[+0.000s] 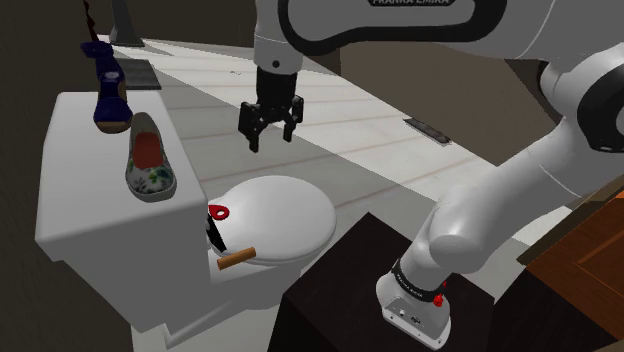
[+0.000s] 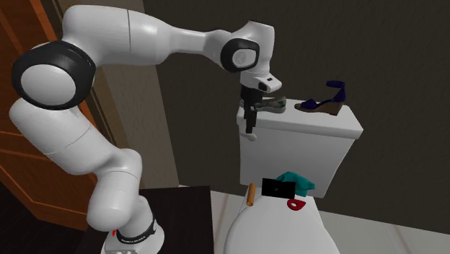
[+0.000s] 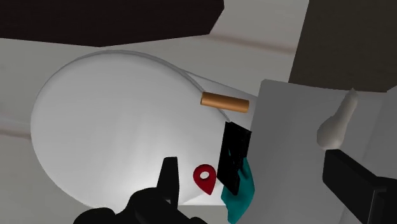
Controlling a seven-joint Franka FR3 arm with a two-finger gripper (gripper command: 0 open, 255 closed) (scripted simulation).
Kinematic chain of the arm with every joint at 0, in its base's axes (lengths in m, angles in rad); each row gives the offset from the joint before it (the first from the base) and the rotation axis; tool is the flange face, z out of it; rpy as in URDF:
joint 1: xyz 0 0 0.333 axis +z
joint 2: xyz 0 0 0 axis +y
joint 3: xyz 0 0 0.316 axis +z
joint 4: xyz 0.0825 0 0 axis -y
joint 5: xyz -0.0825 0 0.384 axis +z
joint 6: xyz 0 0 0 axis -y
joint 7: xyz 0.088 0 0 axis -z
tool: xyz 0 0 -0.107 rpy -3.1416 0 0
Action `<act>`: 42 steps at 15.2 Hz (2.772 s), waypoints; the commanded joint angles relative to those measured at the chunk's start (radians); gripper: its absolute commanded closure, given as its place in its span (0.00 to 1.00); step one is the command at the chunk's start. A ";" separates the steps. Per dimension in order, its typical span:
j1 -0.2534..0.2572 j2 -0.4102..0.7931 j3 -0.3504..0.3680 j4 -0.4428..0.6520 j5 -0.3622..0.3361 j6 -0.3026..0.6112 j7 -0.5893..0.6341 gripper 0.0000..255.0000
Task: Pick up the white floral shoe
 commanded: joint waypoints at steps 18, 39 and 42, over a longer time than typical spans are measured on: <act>0.183 0.680 0.157 0.811 -0.207 -0.094 0.425 0.00; 0.171 0.666 0.155 0.714 -0.201 -0.011 0.422 1.00; 0.177 0.672 0.155 0.764 -0.203 -0.055 0.423 1.00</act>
